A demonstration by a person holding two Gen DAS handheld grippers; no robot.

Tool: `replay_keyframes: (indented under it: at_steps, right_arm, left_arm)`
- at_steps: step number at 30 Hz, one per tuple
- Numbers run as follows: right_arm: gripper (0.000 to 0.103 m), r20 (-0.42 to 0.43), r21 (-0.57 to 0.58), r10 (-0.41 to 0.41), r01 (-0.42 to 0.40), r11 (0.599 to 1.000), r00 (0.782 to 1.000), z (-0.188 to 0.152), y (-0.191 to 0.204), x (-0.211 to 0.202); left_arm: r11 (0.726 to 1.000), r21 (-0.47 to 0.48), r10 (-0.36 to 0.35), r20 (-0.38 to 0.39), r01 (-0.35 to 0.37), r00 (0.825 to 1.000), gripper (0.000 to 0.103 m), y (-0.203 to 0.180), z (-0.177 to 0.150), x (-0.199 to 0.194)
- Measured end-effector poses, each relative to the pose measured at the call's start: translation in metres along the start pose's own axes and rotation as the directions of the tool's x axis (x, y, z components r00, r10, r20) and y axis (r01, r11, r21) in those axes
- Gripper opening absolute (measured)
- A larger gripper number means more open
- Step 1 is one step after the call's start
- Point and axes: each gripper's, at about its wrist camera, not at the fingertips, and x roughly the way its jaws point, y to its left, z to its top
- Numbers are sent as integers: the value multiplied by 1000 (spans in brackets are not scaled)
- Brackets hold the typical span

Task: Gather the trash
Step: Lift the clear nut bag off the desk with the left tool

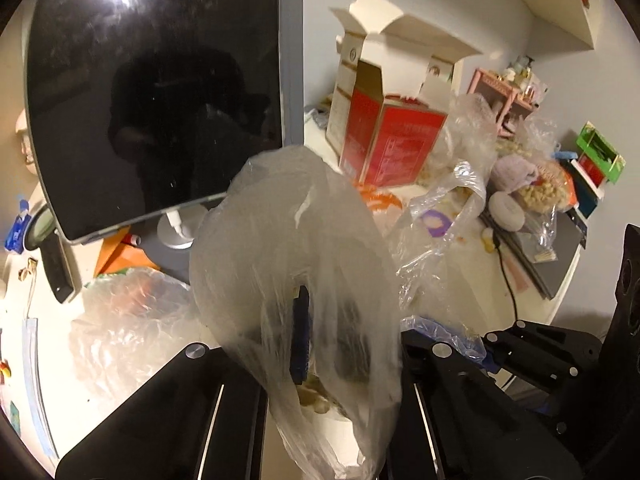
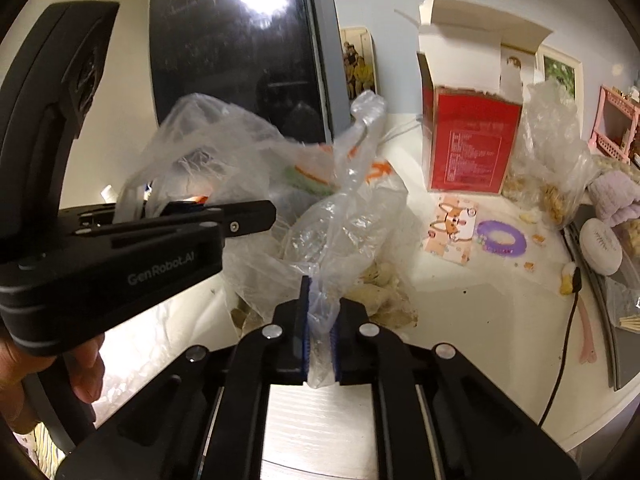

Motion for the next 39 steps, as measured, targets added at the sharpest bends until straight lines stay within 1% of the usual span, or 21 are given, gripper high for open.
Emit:
replay_keyframes:
  at_steps: [5, 14, 20, 24, 30, 33, 39]
  right_arm:
    - [10, 39, 1, -3, 3, 1000, 999, 5, 5, -20]
    - [10, 96, 7, -14, 13, 1000, 995, 6, 13, -60]
    - [10, 127, 5, -25, 24, 1000, 992, 3, 18, -85]
    - [10, 146, -4, -32, 33, 999, 989, -3, 26, -108]
    - [10, 160, -15, -28, 31, 999, 987, -26, 40, -142]
    - [10, 153, -18, -18, 21, 1000, 988, -43, 50, -157]
    - [10, 119, -39, 19, -14, 999, 993, -80, 82, -182]
  left_arm:
    - [1000, 1, -16, 42, 16, 999, 5, -6, 7, -23]
    - [999, 36, -42, 100, 38, 994, 5, -26, 10, -64]
    - [997, 53, -63, 132, 57, 989, 5, -38, 4, -93]
    - [996, 61, -78, 154, 69, 985, 5, -44, -4, -114]
    - [992, 94, -95, 169, 80, 981, 5, -54, -31, -154]
    - [991, 115, -91, 168, 72, 982, 5, -60, -56, -176]
    - [993, 106, -73, 154, 57, 985, 5, -58, -106, -214]
